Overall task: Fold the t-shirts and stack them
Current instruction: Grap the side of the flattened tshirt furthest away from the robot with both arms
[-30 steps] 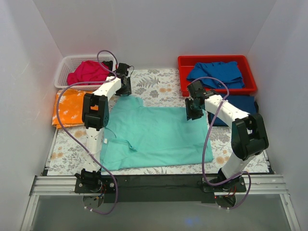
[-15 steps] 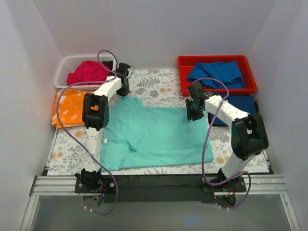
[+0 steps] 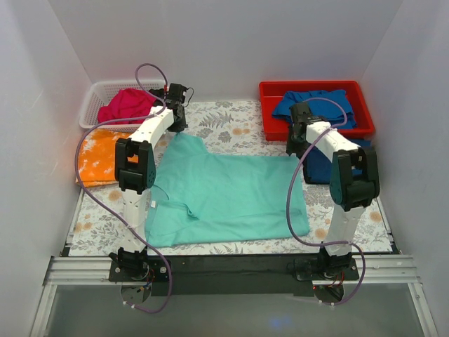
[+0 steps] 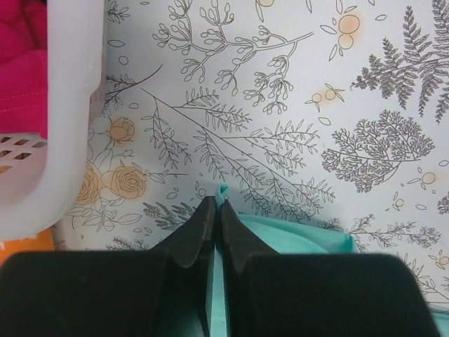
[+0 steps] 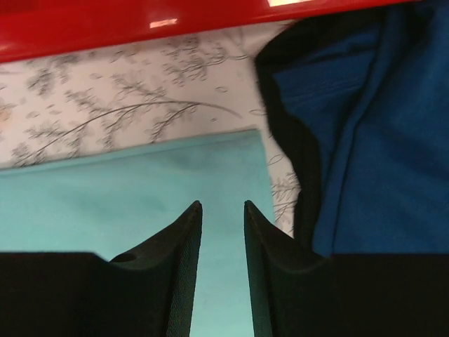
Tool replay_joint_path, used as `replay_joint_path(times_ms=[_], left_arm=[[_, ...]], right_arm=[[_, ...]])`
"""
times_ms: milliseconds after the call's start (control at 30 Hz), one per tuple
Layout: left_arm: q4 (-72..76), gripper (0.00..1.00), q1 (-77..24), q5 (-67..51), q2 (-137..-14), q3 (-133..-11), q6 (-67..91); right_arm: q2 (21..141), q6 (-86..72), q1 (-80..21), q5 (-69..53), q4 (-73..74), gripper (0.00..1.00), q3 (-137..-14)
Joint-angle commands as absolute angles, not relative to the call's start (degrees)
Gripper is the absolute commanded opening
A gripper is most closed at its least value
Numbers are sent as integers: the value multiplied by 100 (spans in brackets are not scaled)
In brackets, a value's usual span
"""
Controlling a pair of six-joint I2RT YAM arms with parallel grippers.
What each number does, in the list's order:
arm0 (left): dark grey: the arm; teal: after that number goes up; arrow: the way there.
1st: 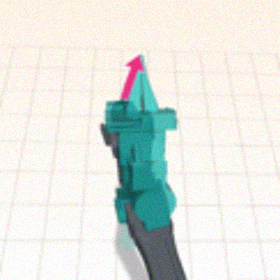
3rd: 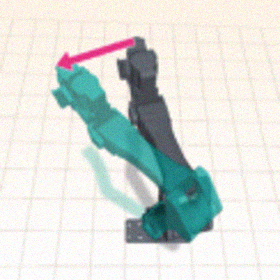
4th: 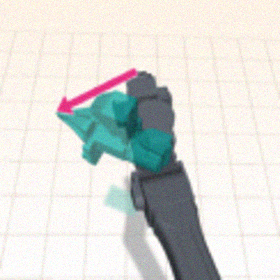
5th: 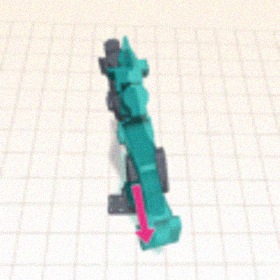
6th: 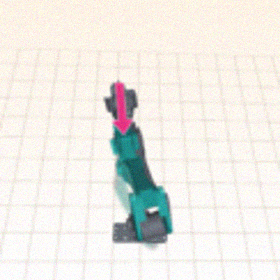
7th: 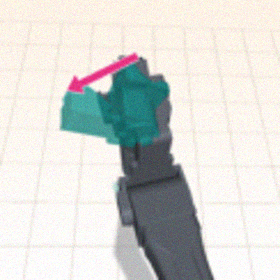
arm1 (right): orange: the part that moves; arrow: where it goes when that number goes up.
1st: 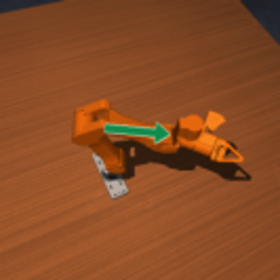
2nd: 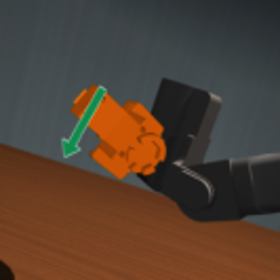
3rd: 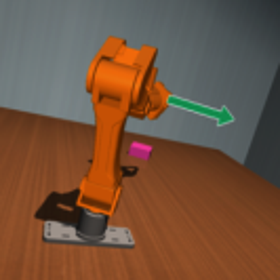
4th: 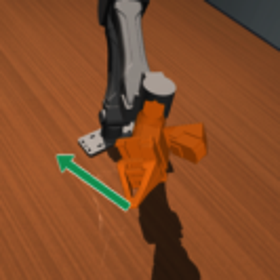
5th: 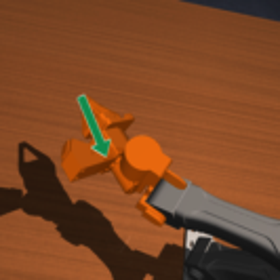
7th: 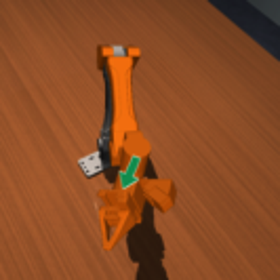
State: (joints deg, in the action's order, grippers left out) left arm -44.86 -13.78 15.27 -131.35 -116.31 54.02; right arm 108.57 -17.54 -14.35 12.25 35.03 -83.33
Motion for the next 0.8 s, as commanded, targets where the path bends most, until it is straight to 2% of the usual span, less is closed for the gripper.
replay_joint_path(times_ms=[0,633,733,767], left_arm=[[-4561,0,-1415,1652,-12639,-11716,5432],[-4623,0,-1415,1766,-12489,-11505,5370],[-4658,0,-1415,1784,-12489,-11566,5370],[-4667,0,-1415,1793,-12498,-11584,5379]], right_arm=[[11144,-1679,-1143,1213,3498,37,-8604],[11997,-1573,-852,510,3340,38,-8991],[11945,-1608,-853,475,3340,34,-8816],[11901,-1626,-844,475,3340,28,-8772]])
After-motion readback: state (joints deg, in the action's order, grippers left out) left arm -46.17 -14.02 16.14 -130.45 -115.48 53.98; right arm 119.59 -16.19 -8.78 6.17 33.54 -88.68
